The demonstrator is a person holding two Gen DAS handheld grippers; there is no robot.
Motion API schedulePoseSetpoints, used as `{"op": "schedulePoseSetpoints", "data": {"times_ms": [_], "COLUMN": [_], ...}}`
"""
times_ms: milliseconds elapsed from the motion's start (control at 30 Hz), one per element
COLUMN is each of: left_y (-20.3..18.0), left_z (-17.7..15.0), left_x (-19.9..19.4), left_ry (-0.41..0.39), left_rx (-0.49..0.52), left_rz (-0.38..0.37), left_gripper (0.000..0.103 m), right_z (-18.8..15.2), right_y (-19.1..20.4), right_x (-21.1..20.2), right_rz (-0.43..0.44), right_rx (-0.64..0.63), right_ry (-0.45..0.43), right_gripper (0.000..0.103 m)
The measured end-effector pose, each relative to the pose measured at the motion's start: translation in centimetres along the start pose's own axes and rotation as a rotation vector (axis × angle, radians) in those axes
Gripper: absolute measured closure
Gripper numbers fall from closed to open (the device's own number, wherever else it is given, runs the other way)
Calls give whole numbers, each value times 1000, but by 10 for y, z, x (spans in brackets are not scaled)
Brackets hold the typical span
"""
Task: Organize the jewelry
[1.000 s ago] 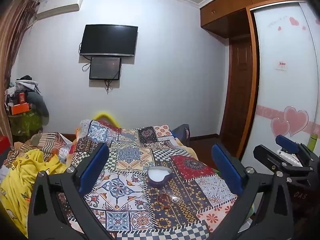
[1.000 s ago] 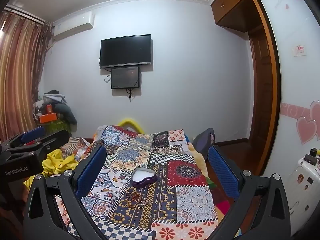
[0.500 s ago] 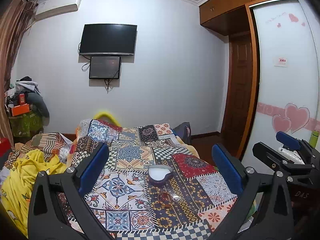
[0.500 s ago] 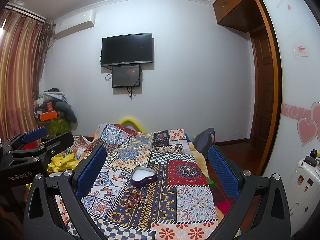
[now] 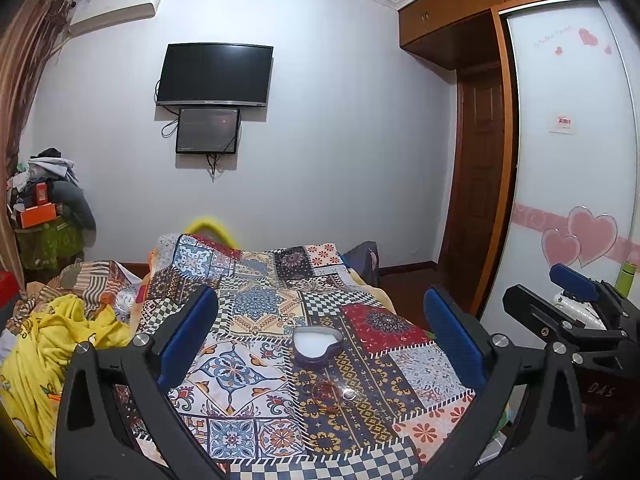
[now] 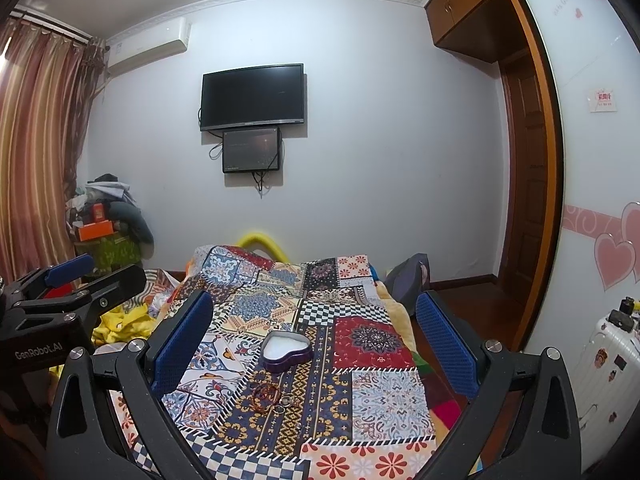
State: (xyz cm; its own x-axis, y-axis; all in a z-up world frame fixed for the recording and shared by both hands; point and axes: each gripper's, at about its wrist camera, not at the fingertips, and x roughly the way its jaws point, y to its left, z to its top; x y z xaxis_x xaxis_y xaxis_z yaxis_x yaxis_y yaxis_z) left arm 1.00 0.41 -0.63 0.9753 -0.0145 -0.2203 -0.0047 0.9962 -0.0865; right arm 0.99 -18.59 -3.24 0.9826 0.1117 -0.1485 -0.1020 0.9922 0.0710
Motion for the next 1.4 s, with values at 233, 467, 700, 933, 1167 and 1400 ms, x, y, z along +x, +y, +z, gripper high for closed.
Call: {"op": "schedulePoseSetpoints", "data": {"times_ms": [233, 467, 700, 933, 1167, 1400], "left_y": [-1, 1, 2, 3, 3, 3], "left_z": [-1, -1, -2, -3, -4, -4], "left_x": [2, 1, 2, 2, 3, 5], "left_ry": [-2, 5, 8, 10, 13, 17], "left_rx": [-2, -15, -19, -20, -21, -23], "left_rz": [4, -2, -1, -3, -12, -14], "left_gripper": [0, 0, 0, 0, 0, 0], "right_z": [1, 1, 2, 2, 1, 0], "right_y": [-2, -3, -4, -4, -6, -6], "right_x": [1, 1, 2, 2, 2, 3], "right_rz": [0, 0, -1, -2, -5, -6], "right_rx": [5, 5, 6, 6, 7, 8], "right_ry": [2, 4, 5, 6, 6, 11], "right_gripper": [2, 2, 2, 2, 2, 2]}}
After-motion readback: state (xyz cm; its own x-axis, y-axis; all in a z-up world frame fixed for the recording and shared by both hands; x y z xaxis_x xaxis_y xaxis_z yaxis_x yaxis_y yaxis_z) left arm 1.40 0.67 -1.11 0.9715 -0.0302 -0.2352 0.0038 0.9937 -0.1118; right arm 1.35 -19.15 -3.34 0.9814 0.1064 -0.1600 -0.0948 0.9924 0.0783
